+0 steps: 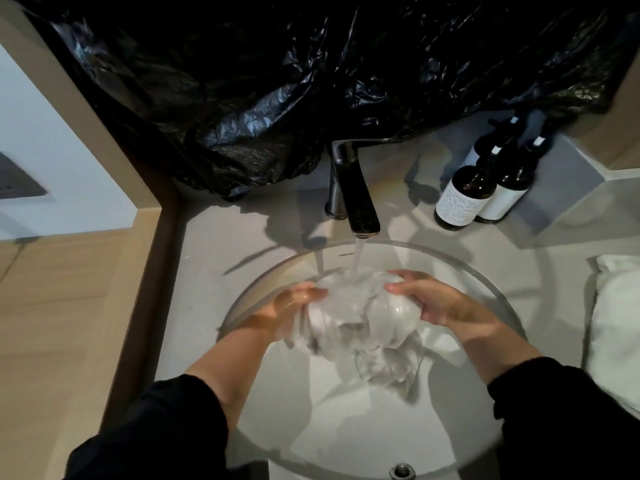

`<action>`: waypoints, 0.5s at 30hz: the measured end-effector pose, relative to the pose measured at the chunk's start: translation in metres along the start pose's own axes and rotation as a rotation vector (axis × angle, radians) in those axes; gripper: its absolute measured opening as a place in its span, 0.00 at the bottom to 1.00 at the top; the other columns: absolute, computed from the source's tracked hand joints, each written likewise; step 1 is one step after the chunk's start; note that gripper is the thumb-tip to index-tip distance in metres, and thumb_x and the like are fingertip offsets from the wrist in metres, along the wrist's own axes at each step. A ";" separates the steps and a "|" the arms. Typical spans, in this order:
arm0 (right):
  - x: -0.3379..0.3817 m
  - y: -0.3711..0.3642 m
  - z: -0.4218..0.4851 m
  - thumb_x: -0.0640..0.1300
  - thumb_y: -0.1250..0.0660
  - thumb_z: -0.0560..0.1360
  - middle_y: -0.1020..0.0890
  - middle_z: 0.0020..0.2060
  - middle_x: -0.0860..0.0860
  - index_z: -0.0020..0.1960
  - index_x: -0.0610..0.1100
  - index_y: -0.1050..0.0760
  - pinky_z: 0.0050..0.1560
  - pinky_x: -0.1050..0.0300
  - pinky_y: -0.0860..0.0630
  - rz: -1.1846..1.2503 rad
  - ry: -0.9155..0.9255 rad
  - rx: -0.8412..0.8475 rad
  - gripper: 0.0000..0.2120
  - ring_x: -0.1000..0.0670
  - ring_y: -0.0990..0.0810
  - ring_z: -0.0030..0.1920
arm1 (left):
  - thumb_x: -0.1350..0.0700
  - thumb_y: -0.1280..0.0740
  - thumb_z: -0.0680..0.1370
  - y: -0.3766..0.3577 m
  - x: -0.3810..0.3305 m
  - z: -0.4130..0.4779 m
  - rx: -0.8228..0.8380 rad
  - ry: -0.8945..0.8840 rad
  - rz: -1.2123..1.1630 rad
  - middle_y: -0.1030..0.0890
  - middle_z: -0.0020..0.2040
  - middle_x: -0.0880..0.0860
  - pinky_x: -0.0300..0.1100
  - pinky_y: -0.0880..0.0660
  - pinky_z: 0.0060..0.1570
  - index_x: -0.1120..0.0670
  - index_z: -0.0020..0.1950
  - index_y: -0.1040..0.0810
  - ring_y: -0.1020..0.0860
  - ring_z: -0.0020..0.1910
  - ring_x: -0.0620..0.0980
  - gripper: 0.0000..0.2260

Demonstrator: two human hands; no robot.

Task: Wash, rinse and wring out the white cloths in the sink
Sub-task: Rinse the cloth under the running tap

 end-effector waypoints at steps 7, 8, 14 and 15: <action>0.034 -0.047 -0.024 0.58 0.41 0.73 0.21 0.33 0.53 0.45 0.49 0.28 0.39 0.57 0.29 -0.413 0.414 -0.689 0.13 0.52 0.23 0.36 | 0.37 0.43 0.79 -0.026 -0.006 0.023 -0.450 0.016 -0.097 0.21 0.49 0.54 0.48 0.24 0.49 0.51 0.53 0.23 0.21 0.48 0.54 0.19; 0.032 -0.040 -0.023 0.58 0.42 0.73 0.21 0.33 0.51 0.45 0.47 0.28 0.40 0.55 0.29 -0.487 0.378 -0.761 0.15 0.48 0.22 0.37 | 0.37 0.41 0.77 -0.025 -0.004 0.026 -0.460 0.032 -0.066 0.19 0.46 0.55 0.46 0.24 0.50 0.51 0.49 0.22 0.21 0.45 0.53 0.19; 0.029 -0.046 -0.020 0.46 0.40 0.76 0.24 0.32 0.50 0.36 0.43 0.30 0.39 0.59 0.29 -0.469 0.486 -0.672 0.12 0.52 0.25 0.34 | 0.36 0.46 0.79 -0.027 0.005 0.024 -0.397 0.075 -0.138 0.19 0.54 0.57 0.46 0.26 0.58 0.53 0.54 0.22 0.22 0.53 0.55 0.24; 0.030 -0.061 -0.026 0.44 0.39 0.76 0.25 0.32 0.53 0.36 0.44 0.30 0.38 0.65 0.31 -0.515 0.540 -0.661 0.10 0.56 0.27 0.33 | 0.40 0.47 0.81 -0.029 0.000 0.025 -0.400 0.029 -0.155 0.20 0.50 0.58 0.45 0.25 0.55 0.56 0.51 0.22 0.21 0.51 0.55 0.22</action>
Point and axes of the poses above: each hand's wrist, its own z-axis towards the middle knuckle, its own y-axis out of the back of the hand, x = y × z, the point moved 10 cm from there along z, towards the middle knuckle
